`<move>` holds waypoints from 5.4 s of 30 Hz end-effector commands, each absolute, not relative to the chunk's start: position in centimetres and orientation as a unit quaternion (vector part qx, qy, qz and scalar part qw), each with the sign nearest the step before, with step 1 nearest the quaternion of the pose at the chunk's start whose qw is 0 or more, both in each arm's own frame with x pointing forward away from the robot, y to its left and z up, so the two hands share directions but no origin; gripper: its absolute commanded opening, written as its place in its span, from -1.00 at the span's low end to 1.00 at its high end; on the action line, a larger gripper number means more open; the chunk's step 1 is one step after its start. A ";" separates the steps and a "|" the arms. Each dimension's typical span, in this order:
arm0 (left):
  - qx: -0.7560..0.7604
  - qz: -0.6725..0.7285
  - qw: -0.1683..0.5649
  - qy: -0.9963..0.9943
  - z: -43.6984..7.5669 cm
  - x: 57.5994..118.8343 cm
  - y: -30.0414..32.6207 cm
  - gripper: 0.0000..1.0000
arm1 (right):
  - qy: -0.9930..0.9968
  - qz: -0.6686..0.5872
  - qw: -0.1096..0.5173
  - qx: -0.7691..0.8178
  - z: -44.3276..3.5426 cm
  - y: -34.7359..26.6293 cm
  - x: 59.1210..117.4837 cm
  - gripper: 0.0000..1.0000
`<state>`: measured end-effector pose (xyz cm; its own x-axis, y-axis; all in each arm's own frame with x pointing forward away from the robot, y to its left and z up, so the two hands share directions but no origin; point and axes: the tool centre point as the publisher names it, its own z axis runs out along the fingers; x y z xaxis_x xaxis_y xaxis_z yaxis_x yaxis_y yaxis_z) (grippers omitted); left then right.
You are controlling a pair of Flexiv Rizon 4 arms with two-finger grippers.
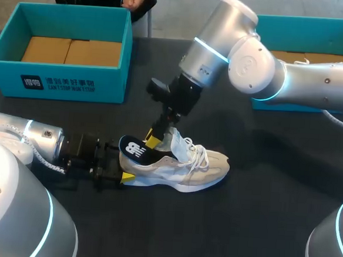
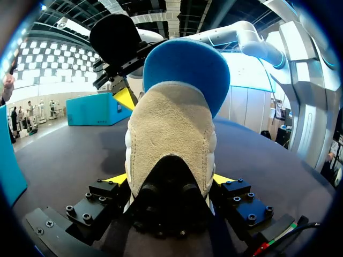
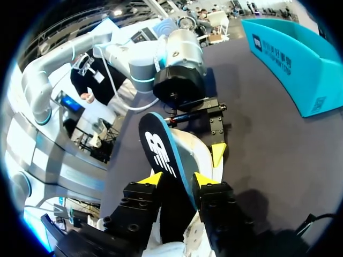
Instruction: Take the shoe out of the shoebox, open the shoe tongue, remove and reinsert the insole, then place the shoe into the shoebox
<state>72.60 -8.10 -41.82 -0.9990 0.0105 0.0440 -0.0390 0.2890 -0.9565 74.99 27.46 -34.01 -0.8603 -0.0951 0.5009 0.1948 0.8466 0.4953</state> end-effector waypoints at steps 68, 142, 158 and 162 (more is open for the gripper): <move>0.010 0.596 0.019 -0.803 -42.0 72.4 -8.2 -1.00 | -0.920 -0.309 0.239 -0.020 -29.4 28.2 75.4 -1.00; 0.010 0.596 0.019 -0.803 -42.0 72.4 -8.2 -1.00 | -0.866 -0.480 0.018 -0.137 -10.9 28.3 87.3 -1.00; 0.010 0.596 0.019 -0.803 -42.0 72.4 -8.2 -1.00 | -0.819 -0.534 0.138 -0.160 -3.3 25.2 86.8 -1.00; 0.010 0.596 0.019 -0.803 -42.0 72.4 -8.2 -1.00 | -0.805 -0.547 0.158 -0.166 -1.5 23.6 85.8 -1.00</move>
<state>72.59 -8.09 -41.82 -0.9990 0.0103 0.0439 -0.0390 0.2889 -0.9566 86.75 25.56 -2.09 -0.8960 0.0919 0.4345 0.4372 0.3550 0.8264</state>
